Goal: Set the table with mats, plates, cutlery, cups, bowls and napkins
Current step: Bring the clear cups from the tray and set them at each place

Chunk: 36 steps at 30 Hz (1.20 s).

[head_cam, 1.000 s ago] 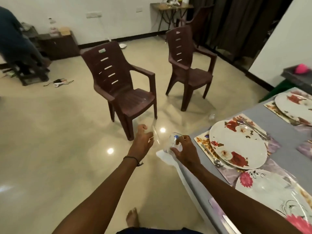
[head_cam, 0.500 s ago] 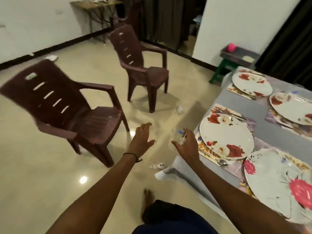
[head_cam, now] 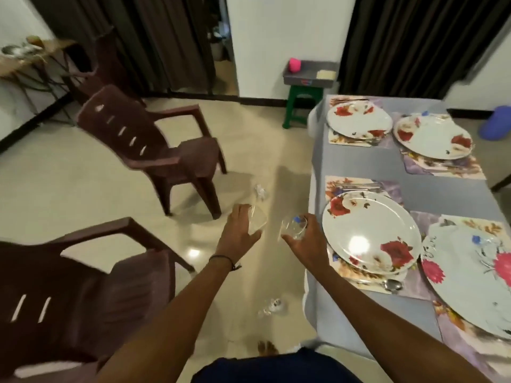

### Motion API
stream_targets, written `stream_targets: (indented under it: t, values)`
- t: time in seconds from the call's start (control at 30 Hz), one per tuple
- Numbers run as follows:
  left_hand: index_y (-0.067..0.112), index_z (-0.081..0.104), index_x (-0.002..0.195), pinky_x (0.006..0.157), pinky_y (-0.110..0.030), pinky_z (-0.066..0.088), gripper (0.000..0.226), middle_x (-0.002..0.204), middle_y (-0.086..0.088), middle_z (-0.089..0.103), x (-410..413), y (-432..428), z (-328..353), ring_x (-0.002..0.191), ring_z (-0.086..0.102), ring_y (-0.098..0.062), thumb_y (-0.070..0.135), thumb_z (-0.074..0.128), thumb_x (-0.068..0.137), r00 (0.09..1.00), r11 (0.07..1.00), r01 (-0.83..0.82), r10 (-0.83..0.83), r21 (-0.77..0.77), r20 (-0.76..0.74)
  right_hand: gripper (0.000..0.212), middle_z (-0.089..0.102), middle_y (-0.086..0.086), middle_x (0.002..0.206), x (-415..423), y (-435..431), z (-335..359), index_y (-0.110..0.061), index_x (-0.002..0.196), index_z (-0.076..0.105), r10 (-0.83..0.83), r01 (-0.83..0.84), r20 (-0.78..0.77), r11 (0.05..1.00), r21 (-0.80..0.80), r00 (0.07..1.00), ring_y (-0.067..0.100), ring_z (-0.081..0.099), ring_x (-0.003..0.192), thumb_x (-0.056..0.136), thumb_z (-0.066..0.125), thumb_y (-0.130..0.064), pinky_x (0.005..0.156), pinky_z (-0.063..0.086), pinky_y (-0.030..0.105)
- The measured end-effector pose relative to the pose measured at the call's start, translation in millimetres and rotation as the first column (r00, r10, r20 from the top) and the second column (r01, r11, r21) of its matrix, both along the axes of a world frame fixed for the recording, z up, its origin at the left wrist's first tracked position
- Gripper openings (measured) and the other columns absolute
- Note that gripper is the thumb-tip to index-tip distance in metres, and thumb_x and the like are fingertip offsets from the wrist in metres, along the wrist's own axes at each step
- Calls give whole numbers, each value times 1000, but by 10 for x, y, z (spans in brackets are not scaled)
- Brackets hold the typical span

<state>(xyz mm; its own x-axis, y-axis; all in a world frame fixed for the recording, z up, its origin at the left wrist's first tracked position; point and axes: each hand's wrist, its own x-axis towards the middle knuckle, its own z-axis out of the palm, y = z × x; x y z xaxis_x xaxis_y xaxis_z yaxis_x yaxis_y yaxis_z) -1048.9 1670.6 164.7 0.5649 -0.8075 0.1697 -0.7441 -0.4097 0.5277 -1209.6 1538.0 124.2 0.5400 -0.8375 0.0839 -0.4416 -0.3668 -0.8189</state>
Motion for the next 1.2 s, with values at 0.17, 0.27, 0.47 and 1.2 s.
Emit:
stream_targets:
  t: [0.17,0.27,0.47,1.2]
  values:
    - [11,47,125,81,-24,45,60,121,0,42,248,-725,57,95,54,-17,24,76,74,985,985,172,-172,-29,-16,69,66,-6,116,-53,-208,82,-27,122,48,-216,217,-24,974,64,976,21,66,105,67,88,-42,94,53,34]
    - [13,47,118,75,-22,44,55,115,2,41,307,-1194,62,93,51,-15,25,77,73,956,955,289,-292,-71,-33,74,63,-4,129,-97,-360,144,-25,132,46,-349,351,-40,934,69,936,20,62,116,73,82,-49,103,48,37]
    - [19,46,116,78,-22,48,53,111,5,43,409,-1994,27,93,48,-7,34,75,75,825,831,543,-555,-123,-109,71,62,-3,124,-64,-628,176,-27,133,46,-618,626,-113,777,62,778,18,61,113,75,77,-54,101,51,38]
    - [21,40,132,83,-19,47,76,130,-2,54,818,-3615,-20,114,57,-17,46,80,73,474,486,872,-867,-51,-153,79,55,0,140,199,-824,39,-24,140,42,-976,979,-117,170,114,183,25,51,129,74,85,-27,109,40,41]
